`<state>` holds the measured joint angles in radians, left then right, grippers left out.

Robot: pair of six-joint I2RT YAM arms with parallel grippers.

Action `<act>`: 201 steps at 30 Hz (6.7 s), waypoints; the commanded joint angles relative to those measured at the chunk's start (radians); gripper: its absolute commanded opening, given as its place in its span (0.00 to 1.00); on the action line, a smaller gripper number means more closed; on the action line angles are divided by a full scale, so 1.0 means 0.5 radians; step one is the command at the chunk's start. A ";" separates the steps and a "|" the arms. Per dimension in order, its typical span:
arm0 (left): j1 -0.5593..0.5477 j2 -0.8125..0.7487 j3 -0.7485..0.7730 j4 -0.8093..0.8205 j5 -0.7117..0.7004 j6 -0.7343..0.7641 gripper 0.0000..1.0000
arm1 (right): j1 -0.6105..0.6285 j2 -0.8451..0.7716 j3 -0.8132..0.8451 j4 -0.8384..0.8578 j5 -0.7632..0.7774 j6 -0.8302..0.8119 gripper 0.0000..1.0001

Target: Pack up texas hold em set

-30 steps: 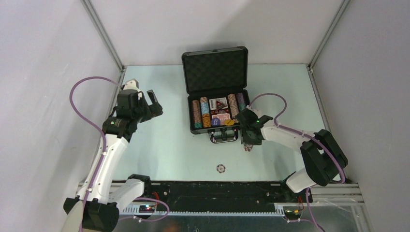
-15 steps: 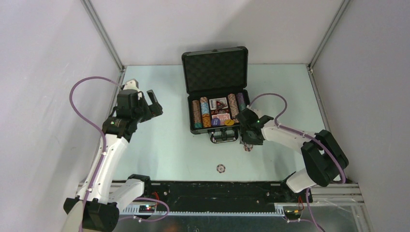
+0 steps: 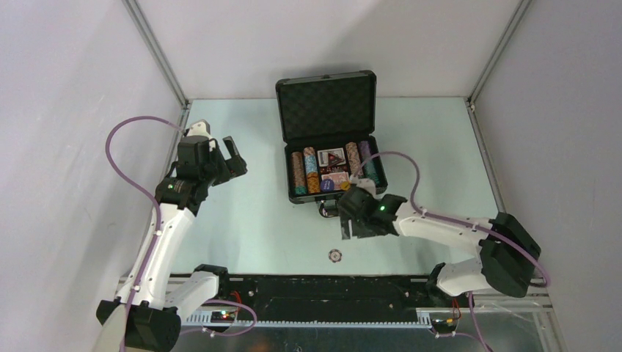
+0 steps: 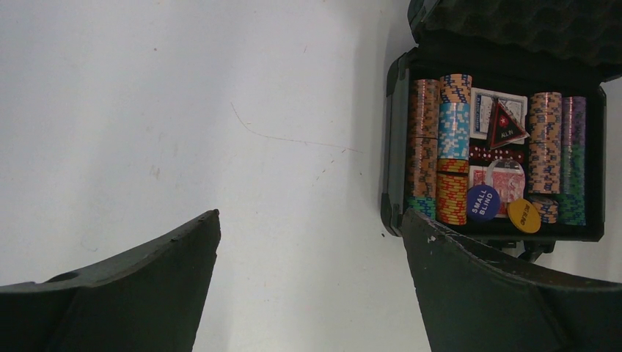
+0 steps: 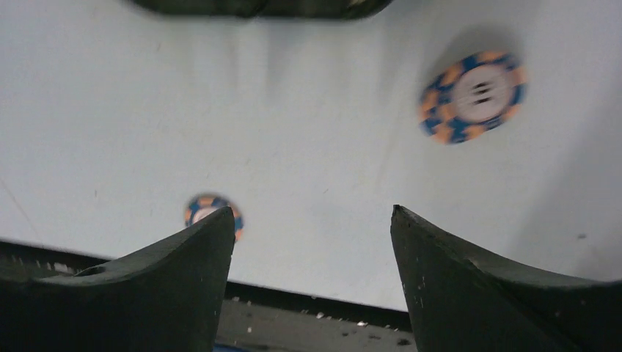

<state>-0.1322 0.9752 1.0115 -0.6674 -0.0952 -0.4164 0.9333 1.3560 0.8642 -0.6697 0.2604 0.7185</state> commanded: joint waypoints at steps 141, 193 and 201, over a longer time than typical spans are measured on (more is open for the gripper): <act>0.032 -0.020 -0.013 0.054 0.068 0.026 0.98 | 0.248 0.677 0.253 0.095 -0.067 0.135 0.49; 0.036 -0.014 -0.013 0.054 0.069 0.026 0.98 | -0.635 0.133 -0.001 0.031 -0.011 -0.265 0.45; 0.036 -0.014 -0.012 0.055 0.065 0.026 0.98 | -0.636 0.222 -0.001 0.073 -0.032 -0.271 0.46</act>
<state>-0.1238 0.9775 1.0111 -0.6670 -0.0734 -0.4168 0.6186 1.4548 0.8642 -0.6609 0.2504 0.5972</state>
